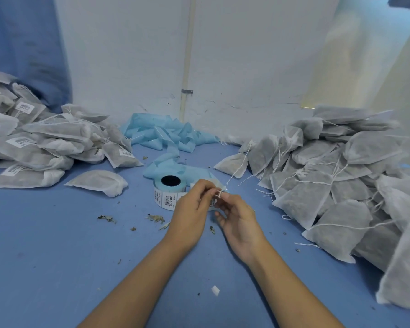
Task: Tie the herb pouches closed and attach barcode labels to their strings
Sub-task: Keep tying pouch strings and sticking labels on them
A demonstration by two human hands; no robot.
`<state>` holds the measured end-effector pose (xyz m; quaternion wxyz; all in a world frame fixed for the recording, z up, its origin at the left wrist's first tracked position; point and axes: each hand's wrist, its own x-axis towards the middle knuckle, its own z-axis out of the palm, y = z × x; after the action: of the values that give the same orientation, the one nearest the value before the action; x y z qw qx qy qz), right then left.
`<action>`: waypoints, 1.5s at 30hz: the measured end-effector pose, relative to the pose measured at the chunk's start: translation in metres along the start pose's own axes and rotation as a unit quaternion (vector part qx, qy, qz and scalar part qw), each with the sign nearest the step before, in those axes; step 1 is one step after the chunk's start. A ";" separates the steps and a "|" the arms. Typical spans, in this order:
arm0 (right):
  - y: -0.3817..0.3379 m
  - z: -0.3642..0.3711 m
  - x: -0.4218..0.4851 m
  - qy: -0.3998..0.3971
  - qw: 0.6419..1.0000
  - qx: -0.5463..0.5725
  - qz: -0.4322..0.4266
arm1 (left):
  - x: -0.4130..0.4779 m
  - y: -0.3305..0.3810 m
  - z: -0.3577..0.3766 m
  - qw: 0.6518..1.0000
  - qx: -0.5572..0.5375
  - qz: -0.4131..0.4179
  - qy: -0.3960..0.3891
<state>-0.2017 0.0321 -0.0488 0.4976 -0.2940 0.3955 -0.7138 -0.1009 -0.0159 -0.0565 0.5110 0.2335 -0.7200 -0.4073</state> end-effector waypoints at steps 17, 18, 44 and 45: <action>-0.002 -0.007 0.001 -0.020 0.988 0.149 0.034 | 0.003 -0.003 -0.009 0.995 0.094 -0.008 0.022; -0.002 -0.007 0.002 -0.018 0.988 0.151 0.035 | 0.002 -0.004 -0.008 0.995 0.097 -0.007 0.019; 0.004 -0.001 0.003 0.012 0.997 -0.065 0.051 | -0.001 -0.005 -0.010 0.980 0.187 0.071 -0.005; 0.005 -0.001 0.002 0.017 0.995 -0.095 0.021 | -0.001 -0.005 -0.010 0.981 0.180 0.067 -0.001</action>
<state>-0.2011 0.0294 -0.0536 0.4754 -0.3196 0.4760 -0.6673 -0.0916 -0.0212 -0.0596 0.4863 0.2723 -0.7959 -0.2364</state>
